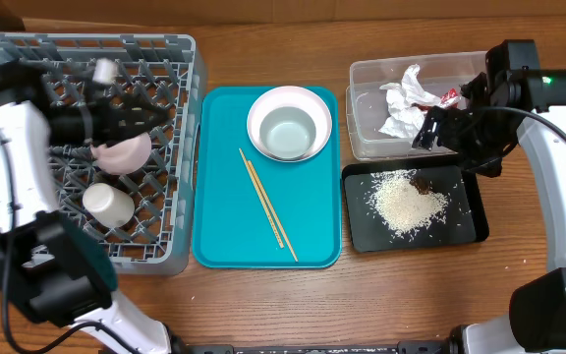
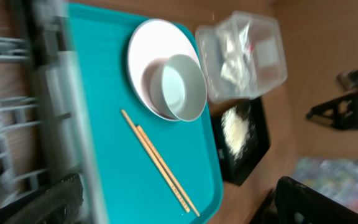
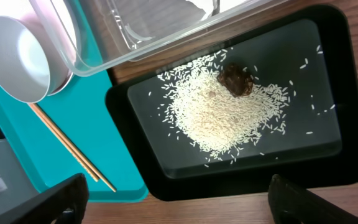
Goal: Sort waste into correct bins and load items into the dishwasher
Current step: 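Reach the left gripper to the white plate with grey bowl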
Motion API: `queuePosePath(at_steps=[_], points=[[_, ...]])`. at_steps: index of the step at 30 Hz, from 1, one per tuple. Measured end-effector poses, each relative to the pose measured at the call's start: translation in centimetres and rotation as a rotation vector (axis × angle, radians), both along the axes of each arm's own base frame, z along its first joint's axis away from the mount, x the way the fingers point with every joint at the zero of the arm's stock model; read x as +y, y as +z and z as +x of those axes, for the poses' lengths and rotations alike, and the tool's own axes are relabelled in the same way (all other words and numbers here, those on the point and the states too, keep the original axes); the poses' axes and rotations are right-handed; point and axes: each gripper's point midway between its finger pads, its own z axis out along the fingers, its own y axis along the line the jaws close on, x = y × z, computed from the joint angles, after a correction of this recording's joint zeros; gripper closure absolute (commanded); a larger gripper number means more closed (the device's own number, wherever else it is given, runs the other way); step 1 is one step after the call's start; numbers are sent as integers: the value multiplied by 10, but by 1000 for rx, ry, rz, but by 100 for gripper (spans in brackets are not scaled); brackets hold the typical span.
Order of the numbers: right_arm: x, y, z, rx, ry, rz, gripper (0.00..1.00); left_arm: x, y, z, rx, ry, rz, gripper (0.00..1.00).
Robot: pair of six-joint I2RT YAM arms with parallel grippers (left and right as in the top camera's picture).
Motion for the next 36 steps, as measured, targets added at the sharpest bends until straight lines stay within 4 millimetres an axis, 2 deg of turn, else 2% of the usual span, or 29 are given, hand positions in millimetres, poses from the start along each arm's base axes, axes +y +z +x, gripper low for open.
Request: queuePosePath(at_steps=[6, 11, 15, 19, 23, 26, 29, 32, 33, 34, 36], points=[[-15, -5, -9, 50, -45, -84, 0, -82, -22, 11, 9, -181, 193, 0], [-27, -7, -12, 65, -71, -152, 0, -158, -36, 17, -67, -301, 385, 0], [-30, -7, -12, 66, -77, -172, 0, -212, -38, 17, -174, -379, 488, 0], [-31, -7, -12, 64, -78, -178, 0, -255, -33, 21, -310, -412, 571, 0], [-32, -7, -12, 63, -79, -182, 0, -278, -30, 26, -399, -403, 642, 2], [-32, -7, -11, 62, -81, -183, 0, -284, -43, 30, -407, -398, 698, 8], [-32, -7, -11, 62, -81, -182, 0, -281, -73, 34, -354, -404, 754, 15], [-32, -7, -11, 61, -82, -182, 0, -276, -109, 36, -285, -425, 805, 26], [-32, -7, -11, 62, -82, -182, 0, -274, -121, 35, -260, -433, 821, 32], [-32, -7, -11, 62, -82, -182, 0, -272, -130, 34, -240, -440, 836, 43], [-32, -7, -11, 61, -82, -183, 0, -265, -149, 32, -195, -449, 876, 56]])
